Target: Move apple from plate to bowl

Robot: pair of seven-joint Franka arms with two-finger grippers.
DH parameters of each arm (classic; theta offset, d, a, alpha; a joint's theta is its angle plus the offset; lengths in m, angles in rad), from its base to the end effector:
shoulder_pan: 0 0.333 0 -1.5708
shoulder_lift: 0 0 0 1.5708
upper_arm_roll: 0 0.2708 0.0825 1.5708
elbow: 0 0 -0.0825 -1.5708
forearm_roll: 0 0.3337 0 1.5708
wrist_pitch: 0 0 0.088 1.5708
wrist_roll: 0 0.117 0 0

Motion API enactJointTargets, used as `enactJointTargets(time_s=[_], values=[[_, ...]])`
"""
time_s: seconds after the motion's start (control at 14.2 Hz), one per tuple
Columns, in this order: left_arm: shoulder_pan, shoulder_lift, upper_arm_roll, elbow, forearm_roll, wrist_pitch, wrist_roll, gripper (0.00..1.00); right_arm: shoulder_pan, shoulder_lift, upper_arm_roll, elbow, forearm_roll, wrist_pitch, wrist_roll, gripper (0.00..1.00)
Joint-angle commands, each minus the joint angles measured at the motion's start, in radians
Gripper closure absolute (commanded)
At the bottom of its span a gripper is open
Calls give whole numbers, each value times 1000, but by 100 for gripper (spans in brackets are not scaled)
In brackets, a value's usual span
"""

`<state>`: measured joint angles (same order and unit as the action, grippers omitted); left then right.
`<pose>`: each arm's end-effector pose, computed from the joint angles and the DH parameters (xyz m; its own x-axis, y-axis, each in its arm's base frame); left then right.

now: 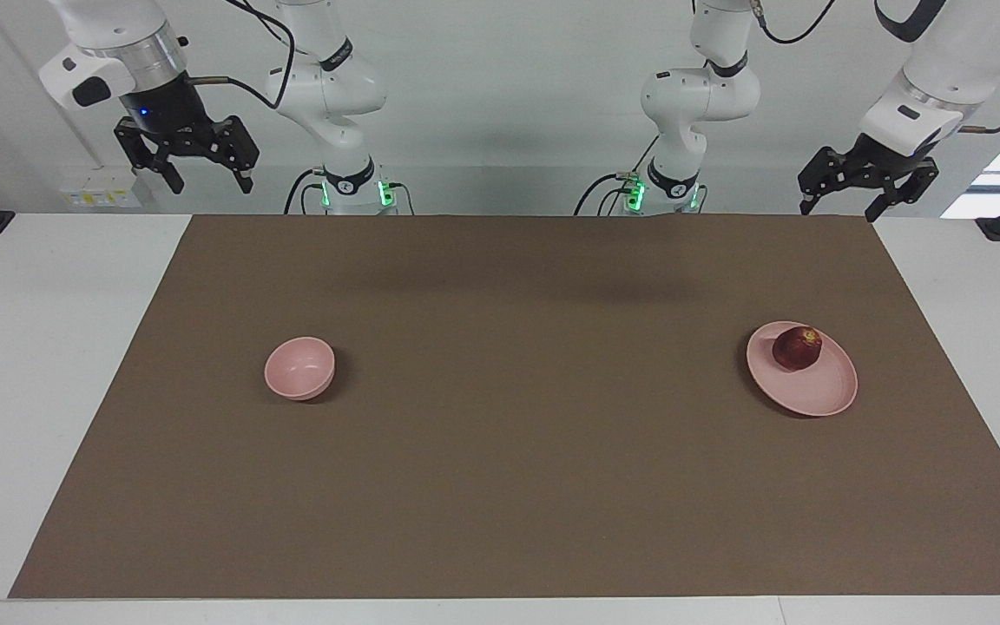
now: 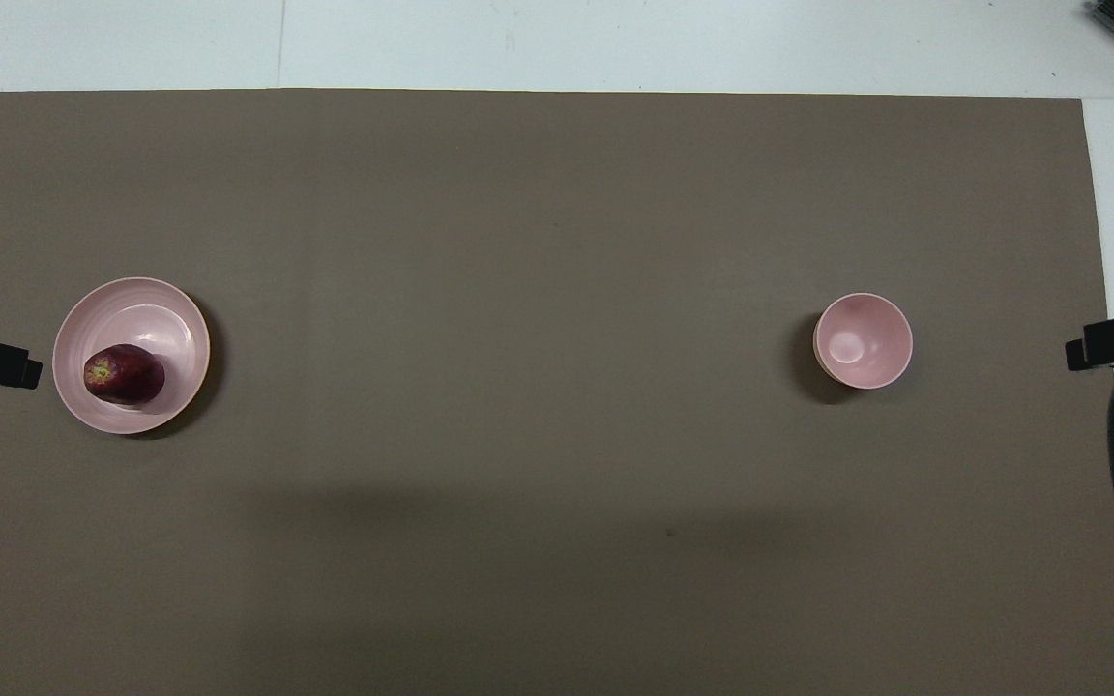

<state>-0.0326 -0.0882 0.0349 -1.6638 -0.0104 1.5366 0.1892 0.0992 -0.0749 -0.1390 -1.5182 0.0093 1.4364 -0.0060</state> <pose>0.4758 0.0005 0.5706 0.9818 -0.1864 -0.0358 -0.1858 -0.9824 0.0206 0.4695 -0.0203 0.6155 0.9995 -0.0321 -0.0075 -0.0322 -0.9993 -0.0196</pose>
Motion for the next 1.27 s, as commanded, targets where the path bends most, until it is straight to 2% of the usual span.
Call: enactJointTargets(time_s=[0.0, 0.49, 1.2], values=[[11, -22, 5, -123, 7, 124, 4, 0, -6, -2, 1, 3, 6, 9, -20, 0], [114, -2, 5, -353, 6, 453, 84, 0, -6, -2, 1, 3, 6, 9, -22, 0], [135, 133, 3, -462, -37, 717, 145, 0, -10, -3, -1, 0, 6, -5, -28, 0]])
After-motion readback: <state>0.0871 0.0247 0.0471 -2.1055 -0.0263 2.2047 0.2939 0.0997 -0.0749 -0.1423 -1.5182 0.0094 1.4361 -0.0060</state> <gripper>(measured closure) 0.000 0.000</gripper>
